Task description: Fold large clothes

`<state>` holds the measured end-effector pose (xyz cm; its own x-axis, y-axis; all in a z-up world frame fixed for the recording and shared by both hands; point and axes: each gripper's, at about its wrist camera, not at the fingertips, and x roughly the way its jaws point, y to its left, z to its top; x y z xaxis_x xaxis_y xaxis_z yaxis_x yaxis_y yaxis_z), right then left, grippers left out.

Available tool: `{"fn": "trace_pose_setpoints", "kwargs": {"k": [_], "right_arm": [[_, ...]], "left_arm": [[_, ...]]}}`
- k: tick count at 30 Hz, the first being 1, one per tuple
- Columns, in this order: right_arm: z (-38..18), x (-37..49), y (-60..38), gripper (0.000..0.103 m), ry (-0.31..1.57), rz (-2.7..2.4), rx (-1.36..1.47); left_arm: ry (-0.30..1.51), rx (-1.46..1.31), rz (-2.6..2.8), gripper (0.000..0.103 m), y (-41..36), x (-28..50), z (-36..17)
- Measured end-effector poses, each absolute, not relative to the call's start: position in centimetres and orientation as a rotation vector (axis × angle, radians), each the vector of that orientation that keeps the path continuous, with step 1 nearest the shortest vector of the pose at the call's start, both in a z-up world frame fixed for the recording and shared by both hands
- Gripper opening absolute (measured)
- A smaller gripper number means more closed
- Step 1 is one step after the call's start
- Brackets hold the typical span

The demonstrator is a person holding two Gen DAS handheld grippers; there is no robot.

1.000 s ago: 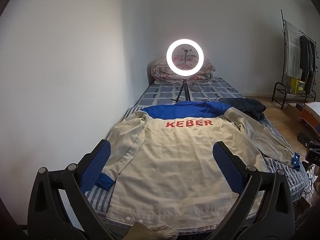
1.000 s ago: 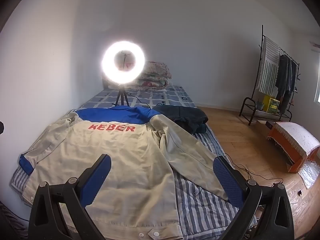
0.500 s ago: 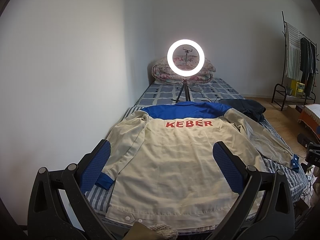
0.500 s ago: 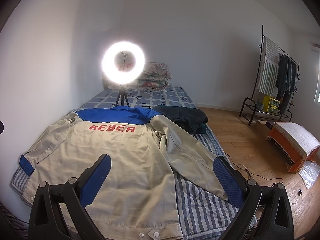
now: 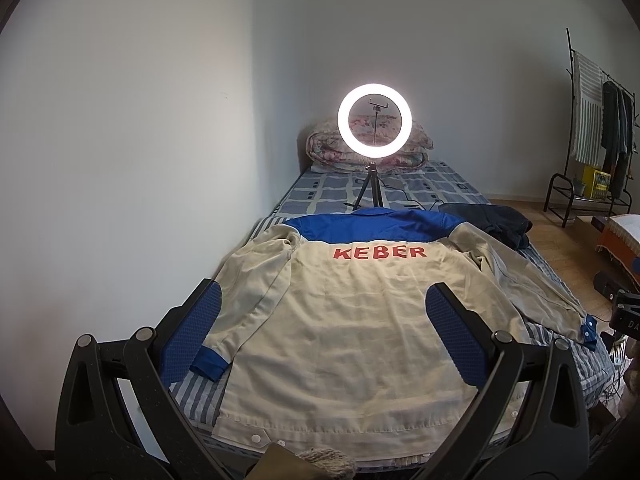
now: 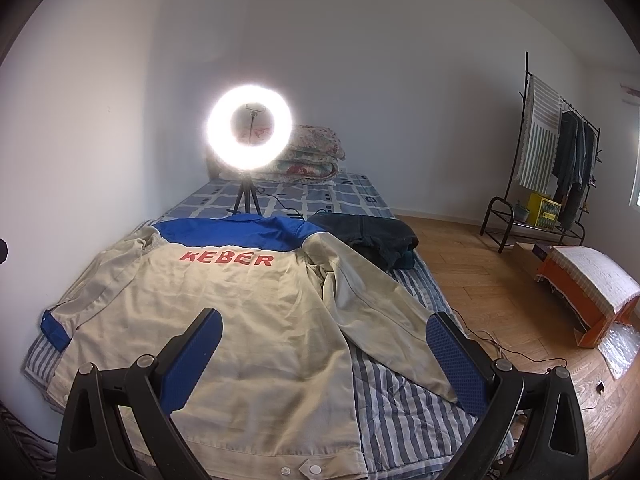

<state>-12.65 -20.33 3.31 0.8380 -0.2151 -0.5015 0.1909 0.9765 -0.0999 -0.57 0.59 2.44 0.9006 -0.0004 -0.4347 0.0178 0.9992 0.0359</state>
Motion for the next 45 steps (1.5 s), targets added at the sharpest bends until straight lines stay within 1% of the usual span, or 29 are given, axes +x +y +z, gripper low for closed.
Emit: {"fn": "trace_pose_setpoints", "kwargs": {"k": [12, 45], "right_arm": [[3.2, -12.7, -20.6, 0.103, 0.536, -0.214, -0.046], [2.9, -12.0, -20.1, 0.103, 0.540, -0.210, -0.044]], "left_arm": [[0.443, 0.033, -0.008, 0.103, 0.2, -0.6, 3.3], [0.446, 0.029, -0.008, 0.103, 0.5, -0.3, 2.3]]}}
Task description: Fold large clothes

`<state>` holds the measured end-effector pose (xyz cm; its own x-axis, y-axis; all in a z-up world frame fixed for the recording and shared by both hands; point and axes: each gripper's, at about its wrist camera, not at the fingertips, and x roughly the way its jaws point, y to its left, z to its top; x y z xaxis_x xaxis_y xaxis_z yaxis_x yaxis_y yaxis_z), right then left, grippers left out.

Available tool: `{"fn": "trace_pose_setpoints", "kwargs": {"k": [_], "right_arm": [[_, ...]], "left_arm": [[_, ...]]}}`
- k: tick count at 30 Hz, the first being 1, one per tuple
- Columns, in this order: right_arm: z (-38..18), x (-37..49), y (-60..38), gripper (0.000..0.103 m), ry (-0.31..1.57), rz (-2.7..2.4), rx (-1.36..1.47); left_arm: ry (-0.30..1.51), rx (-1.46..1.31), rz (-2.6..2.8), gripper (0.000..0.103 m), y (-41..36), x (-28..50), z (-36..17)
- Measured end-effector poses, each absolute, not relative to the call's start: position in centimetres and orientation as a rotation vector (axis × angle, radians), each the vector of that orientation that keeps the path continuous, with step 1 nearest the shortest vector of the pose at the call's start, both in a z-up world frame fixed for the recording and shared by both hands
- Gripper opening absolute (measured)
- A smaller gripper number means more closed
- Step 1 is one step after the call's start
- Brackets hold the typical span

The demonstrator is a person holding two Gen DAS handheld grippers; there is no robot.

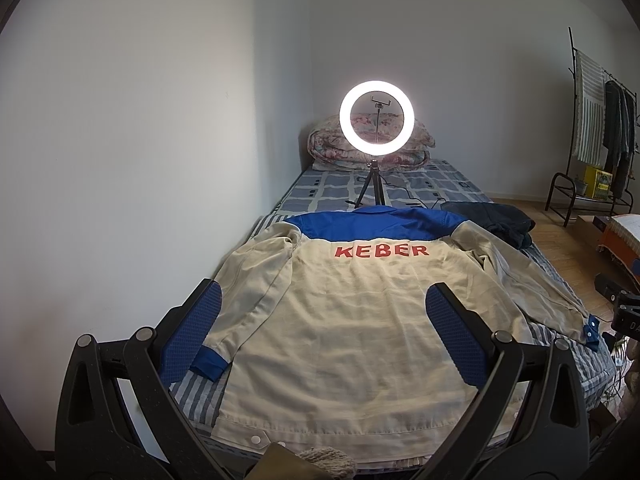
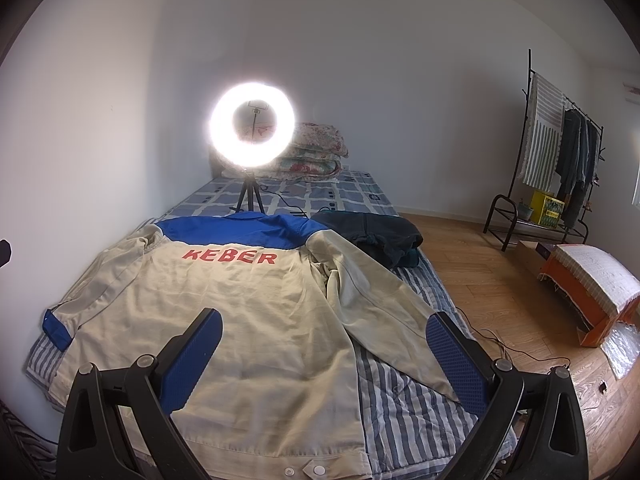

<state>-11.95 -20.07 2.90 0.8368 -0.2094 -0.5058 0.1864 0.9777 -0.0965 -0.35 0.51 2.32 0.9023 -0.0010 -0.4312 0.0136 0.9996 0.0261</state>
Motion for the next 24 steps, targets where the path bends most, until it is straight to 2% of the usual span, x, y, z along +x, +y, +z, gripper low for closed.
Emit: {"fn": "trace_pose_setpoints", "kwargs": {"k": [9, 24], "right_arm": [[1.6, -10.6, -19.1, 0.103, 0.554, -0.170, -0.040], [0.0, -4.8, -14.7, 0.103, 0.527, 0.120, -0.055]], "left_arm": [[0.474, 0.023, 0.038, 0.103, 2.6, 0.4, 0.4], [0.579, -0.025, 0.182, 0.103, 11.4, 0.4, -5.4]]}}
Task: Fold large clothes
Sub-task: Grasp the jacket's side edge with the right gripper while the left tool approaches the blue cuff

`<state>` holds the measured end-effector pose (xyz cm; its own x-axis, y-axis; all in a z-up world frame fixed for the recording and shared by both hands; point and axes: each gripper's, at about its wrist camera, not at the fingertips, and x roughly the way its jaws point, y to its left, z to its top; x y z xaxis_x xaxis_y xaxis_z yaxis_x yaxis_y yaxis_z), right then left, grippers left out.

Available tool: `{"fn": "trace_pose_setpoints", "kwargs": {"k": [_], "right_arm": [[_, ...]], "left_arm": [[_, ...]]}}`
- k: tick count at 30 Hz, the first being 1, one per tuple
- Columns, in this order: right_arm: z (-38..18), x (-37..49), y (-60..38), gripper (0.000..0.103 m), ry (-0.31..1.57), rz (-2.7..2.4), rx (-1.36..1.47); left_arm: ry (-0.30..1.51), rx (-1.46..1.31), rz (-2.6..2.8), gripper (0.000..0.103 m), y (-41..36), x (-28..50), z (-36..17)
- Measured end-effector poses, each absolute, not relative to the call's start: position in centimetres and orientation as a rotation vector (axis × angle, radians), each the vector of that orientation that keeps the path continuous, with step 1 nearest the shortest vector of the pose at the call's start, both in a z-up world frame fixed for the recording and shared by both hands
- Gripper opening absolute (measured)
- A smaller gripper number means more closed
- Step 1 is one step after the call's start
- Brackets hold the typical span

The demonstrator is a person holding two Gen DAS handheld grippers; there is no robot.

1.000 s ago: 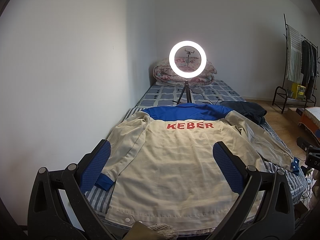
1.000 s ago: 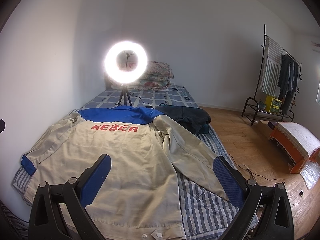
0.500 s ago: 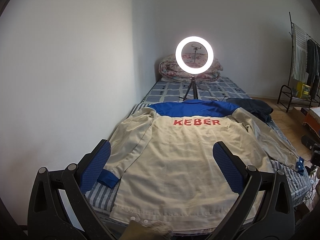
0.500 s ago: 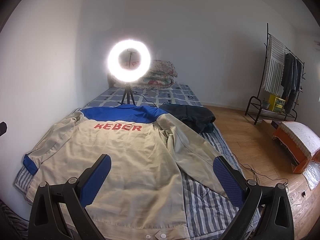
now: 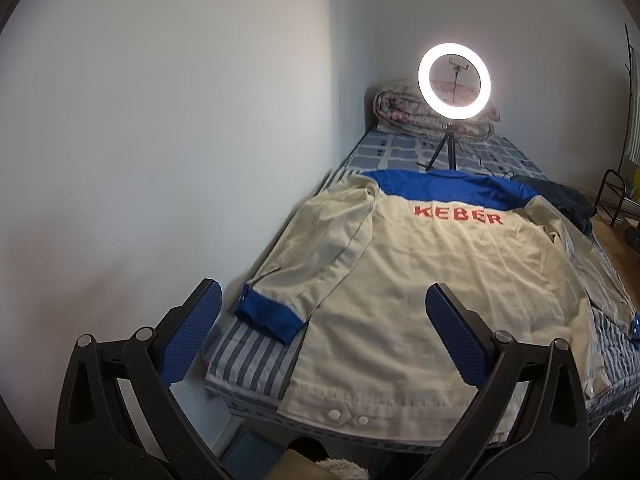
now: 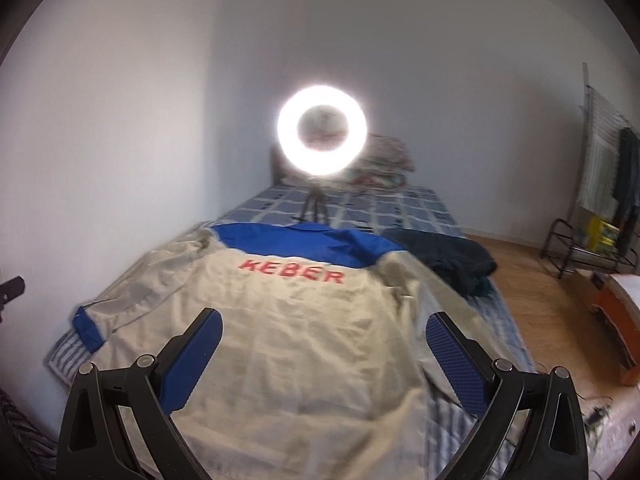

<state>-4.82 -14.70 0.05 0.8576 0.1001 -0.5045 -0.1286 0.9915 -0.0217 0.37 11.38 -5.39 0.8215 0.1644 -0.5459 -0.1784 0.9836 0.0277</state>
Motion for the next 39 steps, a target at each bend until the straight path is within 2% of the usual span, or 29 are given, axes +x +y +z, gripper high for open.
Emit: {"fn": "trace_pose_setpoints", "kwargs": {"k": [4, 11, 17, 19, 21, 23, 34, 39], "right_arm": [[-1.9, -0.7, -11.2, 0.102, 0.650, 0.310, 0.022], [-6.6, 6.6, -4.3, 0.082, 0.866, 0.559, 0.231], [-12.3, 11.4, 2.8, 0.078, 1.007, 0.689, 0.307], [-14.3, 12.6, 4.9, 0.074, 1.056, 0.710, 0.323], [-16.5, 13.9, 6.6, 0.066, 1.116, 0.726, 0.367], [-18.3, 15.1, 7.7, 0.064, 1.161, 0.735, 0.422], [-24.0, 18.5, 13.6, 0.056, 1.285, 0.743, 0.520], [-25.0, 18.9, 16.6, 0.053, 1.283, 0.771, 0.517]], "left_arm": [[0.587, -0.029, 0.197, 0.103, 12.5, -0.3, -7.1], [0.638, -0.080, 0.196, 0.103, 13.7, 0.5, -9.3], [0.674, -0.089, 0.197, 0.103, 14.7, 1.5, -11.1], [0.676, -0.074, 0.203, 0.102, 14.8, 1.8, -11.7], [0.679, -0.074, 0.197, 0.100, 15.1, 2.1, -12.1], [0.683, -0.078, 0.195, 0.100, 15.5, 2.4, -12.5], [0.738, -0.154, 0.168, 0.100, 17.3, 3.4, -14.1], [0.743, -0.172, 0.161, 0.100, 17.5, 3.4, -14.3]]}}
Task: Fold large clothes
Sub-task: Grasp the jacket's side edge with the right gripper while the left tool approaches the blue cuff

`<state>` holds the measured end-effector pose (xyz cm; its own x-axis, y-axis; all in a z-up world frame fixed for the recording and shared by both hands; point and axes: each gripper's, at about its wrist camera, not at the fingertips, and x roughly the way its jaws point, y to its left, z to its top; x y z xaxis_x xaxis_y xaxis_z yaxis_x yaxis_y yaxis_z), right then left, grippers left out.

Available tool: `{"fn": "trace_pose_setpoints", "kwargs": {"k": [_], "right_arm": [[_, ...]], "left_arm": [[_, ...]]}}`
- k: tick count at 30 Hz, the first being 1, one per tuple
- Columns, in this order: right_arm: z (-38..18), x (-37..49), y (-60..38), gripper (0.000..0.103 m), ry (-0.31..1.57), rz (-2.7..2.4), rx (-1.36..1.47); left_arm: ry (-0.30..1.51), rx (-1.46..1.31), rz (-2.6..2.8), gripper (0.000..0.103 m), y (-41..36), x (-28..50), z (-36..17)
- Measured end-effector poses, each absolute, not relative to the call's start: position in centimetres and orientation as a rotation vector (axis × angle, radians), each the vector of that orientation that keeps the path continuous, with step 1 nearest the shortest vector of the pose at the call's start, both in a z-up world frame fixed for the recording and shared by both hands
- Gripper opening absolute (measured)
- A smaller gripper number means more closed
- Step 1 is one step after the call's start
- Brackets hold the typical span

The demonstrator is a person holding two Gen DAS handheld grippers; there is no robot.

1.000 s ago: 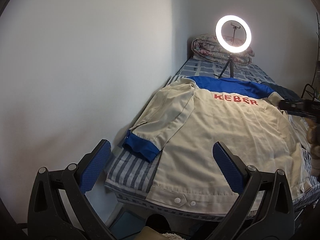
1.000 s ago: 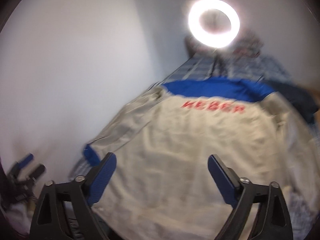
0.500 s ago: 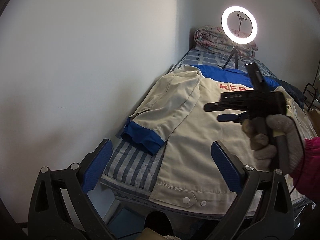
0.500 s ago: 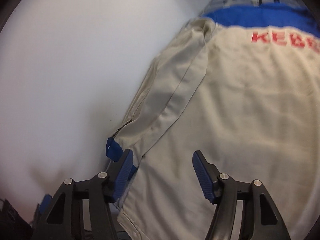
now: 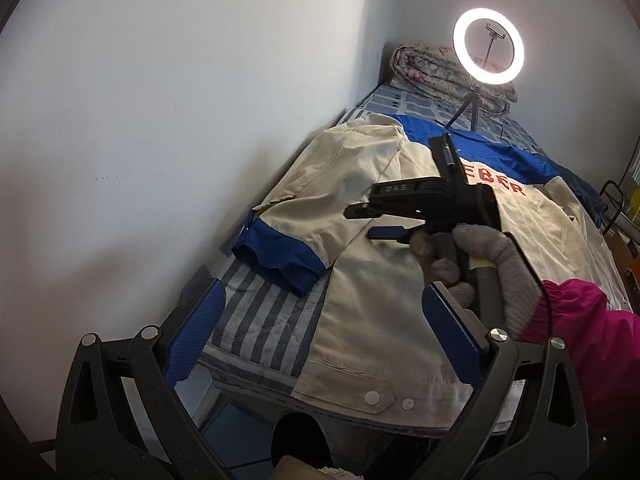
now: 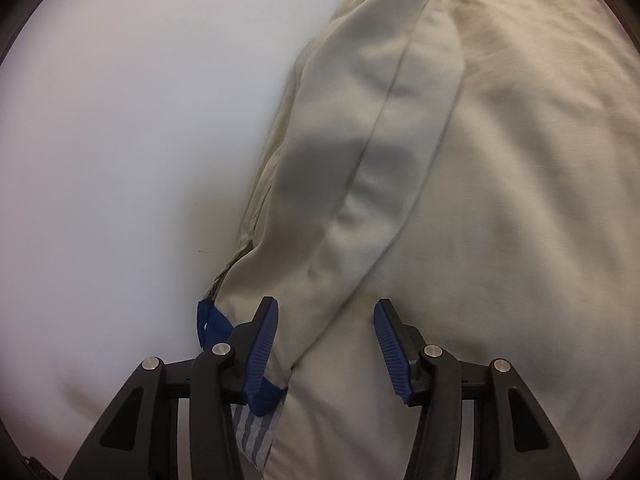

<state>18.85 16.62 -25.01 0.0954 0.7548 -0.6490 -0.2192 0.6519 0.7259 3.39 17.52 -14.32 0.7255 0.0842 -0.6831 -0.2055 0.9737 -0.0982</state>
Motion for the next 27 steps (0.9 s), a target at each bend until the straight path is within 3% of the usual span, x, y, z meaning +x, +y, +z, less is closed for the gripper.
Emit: {"fn": "trace_pose_setpoints", "kwargs": {"k": [2, 7, 9, 11, 19, 26, 27], "right_arm": [[-25.1, 18.9, 17.6, 0.050, 1.280, 0.783, 0.526], [-25.8, 19.3, 19.7, 0.033, 1.307, 0.832, 0.552], [-25.9, 19.3, 20.7, 0.011, 1.331, 0.862, 0.566], [-25.2, 19.2, 21.2, 0.001, 1.324, 0.883, 0.567], [-20.4, 19.5, 16.4, 0.000, 1.266, 0.908, 0.701], [-24.9, 19.8, 12.8, 0.000, 1.358, 0.673, 0.562], [-25.2, 19.9, 12.7, 0.000, 1.359, 0.657, 0.534]], "left_arm": [[0.741, -0.174, 0.162, 0.100, 17.6, 3.4, -14.3], [0.739, -0.193, 0.158, 0.100, 17.7, 3.4, -14.0], [0.725, -0.191, 0.158, 0.100, 17.7, 3.4, -13.7], [0.712, -0.177, 0.165, 0.100, 17.6, 3.3, -13.5], [0.738, -0.205, 0.172, 0.100, 18.2, 3.3, -13.6], [0.796, -0.264, 0.090, 0.100, 17.9, 5.1, -13.7], [0.804, -0.275, 0.084, 0.094, 17.9, 5.7, -13.7]]}}
